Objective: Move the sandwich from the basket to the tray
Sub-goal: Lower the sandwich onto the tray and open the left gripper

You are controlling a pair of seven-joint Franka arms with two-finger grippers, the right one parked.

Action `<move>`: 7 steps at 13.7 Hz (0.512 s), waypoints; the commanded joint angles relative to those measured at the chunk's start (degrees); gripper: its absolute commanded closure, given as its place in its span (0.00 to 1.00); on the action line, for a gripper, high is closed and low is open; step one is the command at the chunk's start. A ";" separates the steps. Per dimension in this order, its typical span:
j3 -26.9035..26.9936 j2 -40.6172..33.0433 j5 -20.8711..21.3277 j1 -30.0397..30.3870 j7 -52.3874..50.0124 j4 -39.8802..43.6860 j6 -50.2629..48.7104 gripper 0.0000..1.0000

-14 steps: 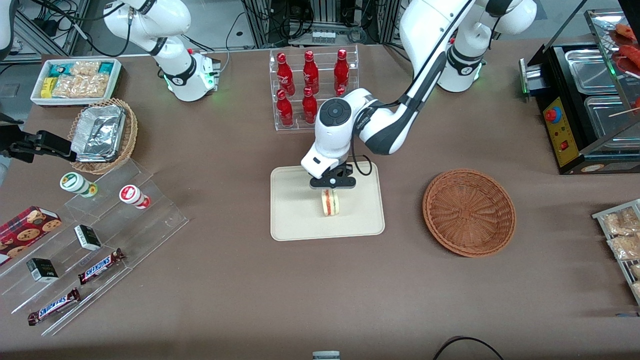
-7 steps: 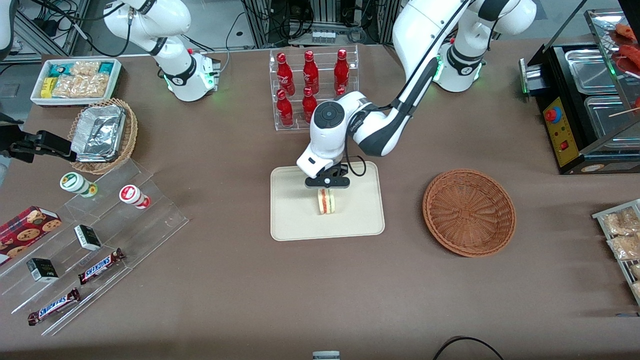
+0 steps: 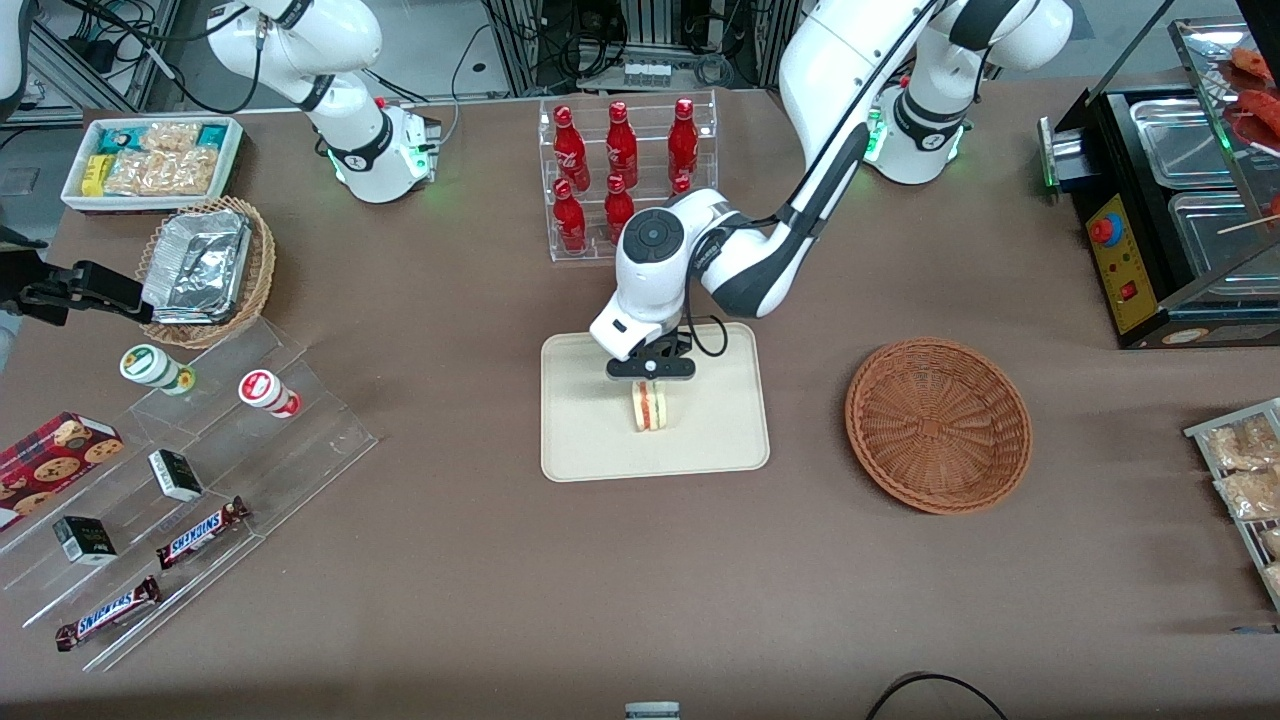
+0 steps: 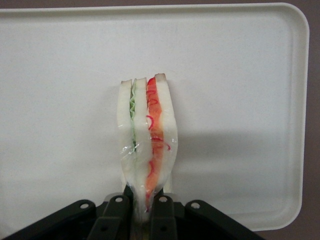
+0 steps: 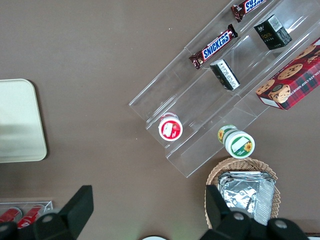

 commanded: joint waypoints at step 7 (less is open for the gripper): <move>0.92 1.11 2.18 -0.80 -1.81 2.16 -0.10 0.00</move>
